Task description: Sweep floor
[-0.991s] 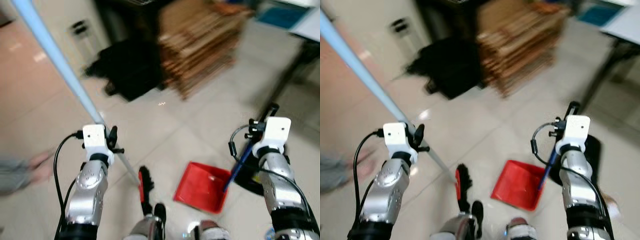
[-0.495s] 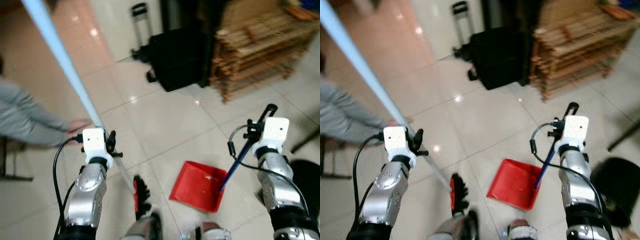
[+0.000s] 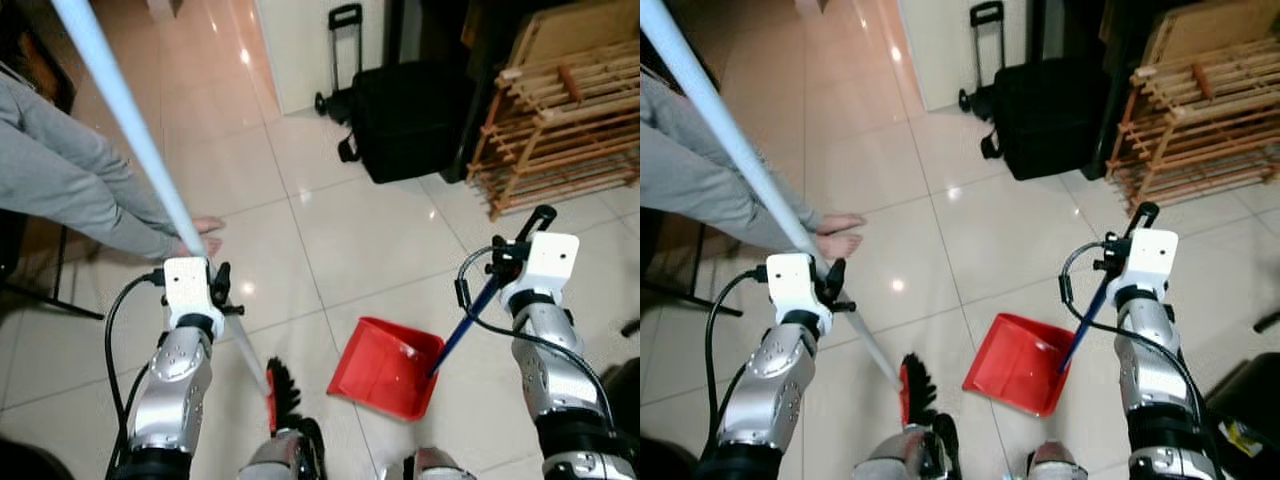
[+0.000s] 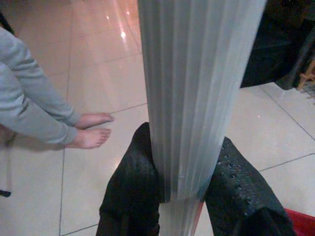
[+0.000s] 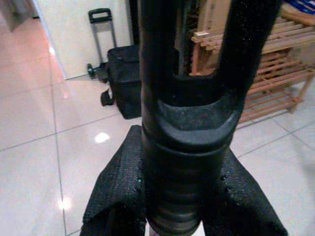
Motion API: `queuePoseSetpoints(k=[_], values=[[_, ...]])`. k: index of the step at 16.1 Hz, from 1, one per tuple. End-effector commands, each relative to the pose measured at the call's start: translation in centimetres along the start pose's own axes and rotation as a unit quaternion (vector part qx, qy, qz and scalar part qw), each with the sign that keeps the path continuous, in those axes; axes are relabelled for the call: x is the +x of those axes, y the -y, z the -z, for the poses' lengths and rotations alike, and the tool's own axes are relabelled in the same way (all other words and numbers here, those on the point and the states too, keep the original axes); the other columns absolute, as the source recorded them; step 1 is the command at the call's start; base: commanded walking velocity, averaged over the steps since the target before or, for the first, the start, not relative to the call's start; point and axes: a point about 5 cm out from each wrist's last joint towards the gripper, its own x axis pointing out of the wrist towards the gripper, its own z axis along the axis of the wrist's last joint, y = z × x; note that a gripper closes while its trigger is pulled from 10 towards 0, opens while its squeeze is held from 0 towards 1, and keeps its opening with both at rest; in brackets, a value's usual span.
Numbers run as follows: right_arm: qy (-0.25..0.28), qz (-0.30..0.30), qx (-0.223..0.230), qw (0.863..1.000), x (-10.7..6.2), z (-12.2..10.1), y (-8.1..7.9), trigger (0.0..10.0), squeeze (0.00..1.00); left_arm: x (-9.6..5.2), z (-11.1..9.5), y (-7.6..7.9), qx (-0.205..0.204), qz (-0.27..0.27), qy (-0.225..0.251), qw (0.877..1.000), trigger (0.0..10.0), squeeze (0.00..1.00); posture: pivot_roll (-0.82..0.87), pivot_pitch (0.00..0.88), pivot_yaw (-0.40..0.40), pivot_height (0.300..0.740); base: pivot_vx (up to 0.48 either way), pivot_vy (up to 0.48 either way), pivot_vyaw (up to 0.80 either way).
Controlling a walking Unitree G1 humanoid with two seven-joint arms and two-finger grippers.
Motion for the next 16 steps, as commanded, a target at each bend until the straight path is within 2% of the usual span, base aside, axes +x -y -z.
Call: queuePoseSetpoints(k=[1, 4, 16], values=[[0.005, -0.003, 0.009, 1.000, 0.10, -0.18, -0.24, 10.0, 0.00, -0.09, -0.10, -0.60, 0.001, -0.009, 0.006, 1.000, 10.0, 0.00, -0.18, 0.198, 0.132, 0.740, 0.000, 0.000, -0.64], [0.007, -0.004, 0.008, 1.000, 0.08, -0.21, -0.27, 10.0, 0.00, -0.16, -0.01, -0.58, -0.001, -0.003, 0.009, 1.000, 10.0, 0.00, -0.18, 0.199, 0.131, 0.740, 0.200, 0.000, 0.00], [0.006, -0.009, 0.001, 1.000, 0.14, -0.18, -0.35, 10.0, 0.00, -0.26, 0.28, -0.78, 0.002, -0.008, 0.008, 1.000, 10.0, 0.00, -0.18, 0.203, 0.124, 0.740, 0.479, 0.000, 0.00]])
